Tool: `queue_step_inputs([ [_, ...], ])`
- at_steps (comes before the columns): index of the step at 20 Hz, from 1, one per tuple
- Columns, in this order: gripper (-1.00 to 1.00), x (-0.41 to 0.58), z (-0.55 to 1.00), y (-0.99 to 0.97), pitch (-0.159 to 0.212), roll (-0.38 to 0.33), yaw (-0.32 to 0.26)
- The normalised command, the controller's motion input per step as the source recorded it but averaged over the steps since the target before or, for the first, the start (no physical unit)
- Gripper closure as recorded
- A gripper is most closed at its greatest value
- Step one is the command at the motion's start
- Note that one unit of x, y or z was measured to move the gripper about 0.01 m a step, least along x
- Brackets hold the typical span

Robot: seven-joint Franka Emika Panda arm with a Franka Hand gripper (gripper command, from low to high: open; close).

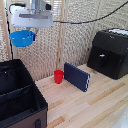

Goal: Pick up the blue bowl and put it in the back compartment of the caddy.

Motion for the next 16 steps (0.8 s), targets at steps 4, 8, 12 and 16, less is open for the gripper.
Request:
queue_step_inputs([
  [4,1.0,0.251,-0.15,0.82,0.027,-0.101,0.014],
  [8,1.0,0.26,-0.28,0.53,-0.028,-0.129,0.037],
  [12,1.0,0.233,-0.31,0.33,-0.086,-0.132,0.006],
  [16,-1.0,0.143,-0.23,0.27,-0.042,-0.105,0.0],
])
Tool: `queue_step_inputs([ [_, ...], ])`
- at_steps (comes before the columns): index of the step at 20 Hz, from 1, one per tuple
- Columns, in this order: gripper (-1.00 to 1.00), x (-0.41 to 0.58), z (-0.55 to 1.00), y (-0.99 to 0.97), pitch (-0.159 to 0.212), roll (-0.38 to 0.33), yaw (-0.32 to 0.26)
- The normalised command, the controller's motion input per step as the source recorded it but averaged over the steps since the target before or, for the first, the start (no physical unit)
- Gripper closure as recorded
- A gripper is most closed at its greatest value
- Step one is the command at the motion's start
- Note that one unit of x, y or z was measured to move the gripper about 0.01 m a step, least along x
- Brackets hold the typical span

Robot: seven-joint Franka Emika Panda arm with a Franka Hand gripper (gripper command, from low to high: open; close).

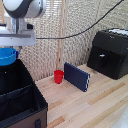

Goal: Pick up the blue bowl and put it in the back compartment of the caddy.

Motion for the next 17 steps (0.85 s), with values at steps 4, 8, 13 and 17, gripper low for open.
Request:
queue_step_inputs([
  [4,-1.0,0.147,0.04,0.06,-0.065,-0.061,0.001],
  [8,-1.0,0.276,0.45,-0.33,-0.105,-0.036,0.062],
  [13,-1.0,0.127,0.59,-0.62,-0.218,-0.006,0.116],
  [17,-1.0,0.176,0.59,-0.46,-0.177,-0.038,0.107],
])
